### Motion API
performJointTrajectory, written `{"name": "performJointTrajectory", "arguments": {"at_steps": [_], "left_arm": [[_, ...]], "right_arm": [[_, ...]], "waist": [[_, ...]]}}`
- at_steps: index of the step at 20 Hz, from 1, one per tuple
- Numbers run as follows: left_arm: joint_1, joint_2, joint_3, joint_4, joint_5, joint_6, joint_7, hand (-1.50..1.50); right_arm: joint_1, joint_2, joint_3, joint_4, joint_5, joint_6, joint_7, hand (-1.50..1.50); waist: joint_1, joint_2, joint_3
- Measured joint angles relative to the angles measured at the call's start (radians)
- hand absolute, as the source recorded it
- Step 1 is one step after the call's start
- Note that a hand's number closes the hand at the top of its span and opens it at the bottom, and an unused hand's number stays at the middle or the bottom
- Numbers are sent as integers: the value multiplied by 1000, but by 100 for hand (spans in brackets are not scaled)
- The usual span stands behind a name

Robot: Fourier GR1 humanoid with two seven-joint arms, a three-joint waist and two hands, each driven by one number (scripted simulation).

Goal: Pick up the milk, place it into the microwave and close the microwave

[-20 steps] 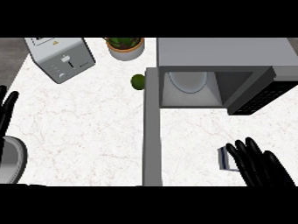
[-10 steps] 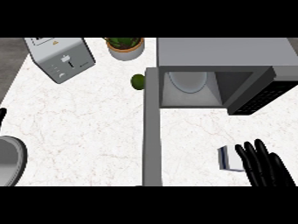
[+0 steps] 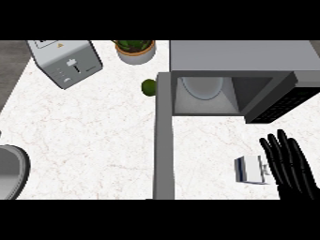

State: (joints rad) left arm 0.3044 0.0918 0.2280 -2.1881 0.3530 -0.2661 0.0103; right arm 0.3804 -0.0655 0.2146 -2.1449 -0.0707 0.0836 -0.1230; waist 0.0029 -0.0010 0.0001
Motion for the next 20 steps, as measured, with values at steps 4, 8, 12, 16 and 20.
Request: {"name": "performJointTrajectory", "arguments": {"at_steps": [4, 8, 12, 16, 20], "left_arm": [[16, 1, 24, -10, 22, -24, 5, -150], [25, -3, 40, -11, 27, -43, 2, -150], [14, -9, 46, 9, 18, -58, -6, -150], [20, -20, 48, -17, 23, -64, 11, -150], [58, -27, 85, -10, 47, -111, -20, -150]], "right_arm": [[1, 0, -38, 92, 3, 5, -64, -150], [-17, -17, -112, 210, -20, 28, -138, -150], [-33, -28, -171, 322, -29, 45, -208, -150], [-43, -47, -226, 440, -35, 82, -307, -150], [-51, -54, -252, 535, -20, 106, -386, -150]], "waist": [[-1, 0, 0], [-1, 0, 0], [-2, 0, 0], [-1, 0, 0], [0, 0, 0]]}}
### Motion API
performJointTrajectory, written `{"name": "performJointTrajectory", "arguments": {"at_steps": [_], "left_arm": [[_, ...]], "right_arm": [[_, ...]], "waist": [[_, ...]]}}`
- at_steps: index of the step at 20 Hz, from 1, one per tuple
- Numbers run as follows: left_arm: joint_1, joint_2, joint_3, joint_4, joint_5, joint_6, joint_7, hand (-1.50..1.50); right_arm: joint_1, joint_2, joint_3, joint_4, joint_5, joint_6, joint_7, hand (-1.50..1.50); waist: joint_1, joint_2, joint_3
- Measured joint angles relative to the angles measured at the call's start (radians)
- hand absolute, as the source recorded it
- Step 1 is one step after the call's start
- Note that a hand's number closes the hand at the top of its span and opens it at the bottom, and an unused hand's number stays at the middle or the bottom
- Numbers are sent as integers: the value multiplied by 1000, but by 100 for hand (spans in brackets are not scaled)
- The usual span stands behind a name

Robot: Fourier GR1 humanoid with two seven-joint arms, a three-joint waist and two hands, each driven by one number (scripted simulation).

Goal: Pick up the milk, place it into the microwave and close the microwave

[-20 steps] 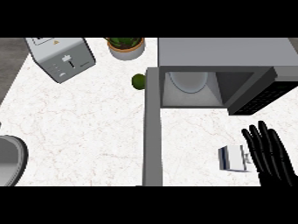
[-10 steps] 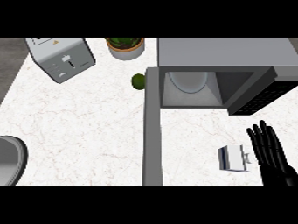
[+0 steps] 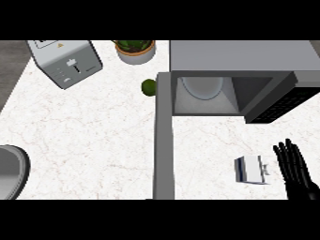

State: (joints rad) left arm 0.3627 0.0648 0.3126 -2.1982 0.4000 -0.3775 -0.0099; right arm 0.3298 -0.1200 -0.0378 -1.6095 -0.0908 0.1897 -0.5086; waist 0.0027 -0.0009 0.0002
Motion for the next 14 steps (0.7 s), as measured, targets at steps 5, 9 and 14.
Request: {"name": "performJointTrajectory", "arguments": {"at_steps": [5, 9, 14], "left_arm": [[22, -17, 17, 0, 4, -35, -13, -150], [22, -30, 8, -30, -2, -35, 18, -150], [13, -36, 23, -40, 21, -41, 47, -150]], "right_arm": [[-37, -21, -26, 93, 12, 37, -49, -150], [-90, -38, -46, 212, 47, 57, -146, -150], [-144, -27, -48, 298, 81, 47, -192, -150]], "waist": [[1, 0, 0], [1, 0, 0], [1, 0, 0]]}}
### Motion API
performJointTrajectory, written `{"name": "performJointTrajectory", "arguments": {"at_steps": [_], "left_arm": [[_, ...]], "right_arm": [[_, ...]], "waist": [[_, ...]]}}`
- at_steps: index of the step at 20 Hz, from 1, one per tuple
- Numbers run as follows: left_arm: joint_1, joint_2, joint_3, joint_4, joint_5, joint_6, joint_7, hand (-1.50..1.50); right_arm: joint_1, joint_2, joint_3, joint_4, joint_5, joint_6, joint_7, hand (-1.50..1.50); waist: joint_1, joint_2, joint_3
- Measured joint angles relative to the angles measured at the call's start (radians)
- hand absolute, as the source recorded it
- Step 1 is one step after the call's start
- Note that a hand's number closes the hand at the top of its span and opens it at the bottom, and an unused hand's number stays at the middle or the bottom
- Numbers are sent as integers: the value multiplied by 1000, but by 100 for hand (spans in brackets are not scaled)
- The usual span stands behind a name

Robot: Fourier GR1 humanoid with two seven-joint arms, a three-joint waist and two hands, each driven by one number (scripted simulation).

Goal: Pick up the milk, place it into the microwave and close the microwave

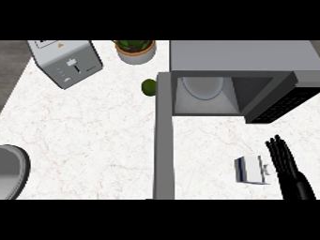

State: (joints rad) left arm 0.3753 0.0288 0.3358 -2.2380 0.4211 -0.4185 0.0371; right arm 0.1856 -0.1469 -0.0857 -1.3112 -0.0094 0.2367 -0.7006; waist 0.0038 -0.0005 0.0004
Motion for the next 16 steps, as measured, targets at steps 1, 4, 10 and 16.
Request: {"name": "performJointTrajectory", "arguments": {"at_steps": [1, 4, 10, 16], "left_arm": [[8, -6, -9, 2, -12, -4, -12, -150], [1, -5, 9, 5, -7, -11, -6, -150], [19, -18, 11, -16, -1, -14, -2, -150], [-16, -14, 5, 7, -34, 0, -1, -150]], "right_arm": [[-12, 11, 5, 23, 13, -13, -12, -150], [-56, -4, -25, 100, 14, -14, -33, -150], [-159, -14, -89, 307, 59, -118, -109, -150], [-241, -57, -136, 525, 81, -144, -208, -150]], "waist": [[0, 0, 0], [1, 0, 0], [4, 1, 0], [3, 1, 0]]}}
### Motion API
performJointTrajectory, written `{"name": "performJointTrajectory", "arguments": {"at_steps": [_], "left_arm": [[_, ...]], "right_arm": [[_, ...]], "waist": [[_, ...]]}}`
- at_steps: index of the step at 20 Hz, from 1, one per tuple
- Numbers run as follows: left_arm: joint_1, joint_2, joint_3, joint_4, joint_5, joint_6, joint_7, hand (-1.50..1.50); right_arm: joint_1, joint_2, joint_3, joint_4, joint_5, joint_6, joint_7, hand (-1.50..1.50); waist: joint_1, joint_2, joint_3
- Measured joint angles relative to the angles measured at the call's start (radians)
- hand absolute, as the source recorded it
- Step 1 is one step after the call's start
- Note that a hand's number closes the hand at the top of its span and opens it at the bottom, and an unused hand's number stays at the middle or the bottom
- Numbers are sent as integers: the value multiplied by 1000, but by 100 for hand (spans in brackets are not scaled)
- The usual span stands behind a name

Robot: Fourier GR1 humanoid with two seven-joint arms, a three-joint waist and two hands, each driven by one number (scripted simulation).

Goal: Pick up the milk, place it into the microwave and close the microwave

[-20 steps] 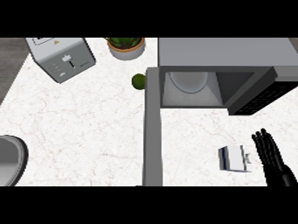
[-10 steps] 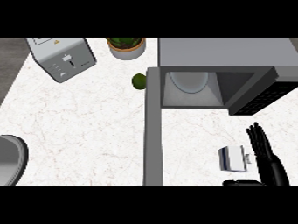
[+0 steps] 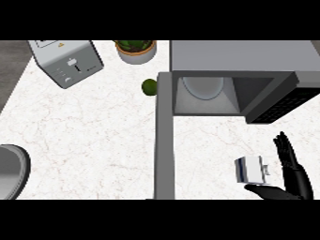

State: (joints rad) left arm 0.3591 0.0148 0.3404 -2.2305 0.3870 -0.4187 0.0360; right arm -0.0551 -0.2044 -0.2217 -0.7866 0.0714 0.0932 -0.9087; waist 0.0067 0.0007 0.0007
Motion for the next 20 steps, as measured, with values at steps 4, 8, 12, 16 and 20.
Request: {"name": "performJointTrajectory", "arguments": {"at_steps": [4, 8, 12, 16, 20], "left_arm": [[-5, 4, 2, 5, 16, -5, 5, -150], [-16, 11, 4, 9, 25, -1, 18, -150], [-10, 13, 13, 11, 31, -4, 20, -150], [6, 9, 24, 28, 39, -27, 1, -150], [18, 3, 20, 31, 41, -31, -10, -150]], "right_arm": [[-48, -47, 7, 127, -10, 121, -38, -150], [-61, -43, 81, 156, 1, 210, -29, -150], [-69, -23, 125, 130, -15, 246, -31, 150], [-60, -4, 119, 91, -12, 163, -69, 150], [-67, 30, 99, 51, -37, 113, -79, 150]], "waist": [[6, 1, 1], [8, 2, 2], [5, 0, 1], [1, -1, 1], [-1, -2, 0]]}}
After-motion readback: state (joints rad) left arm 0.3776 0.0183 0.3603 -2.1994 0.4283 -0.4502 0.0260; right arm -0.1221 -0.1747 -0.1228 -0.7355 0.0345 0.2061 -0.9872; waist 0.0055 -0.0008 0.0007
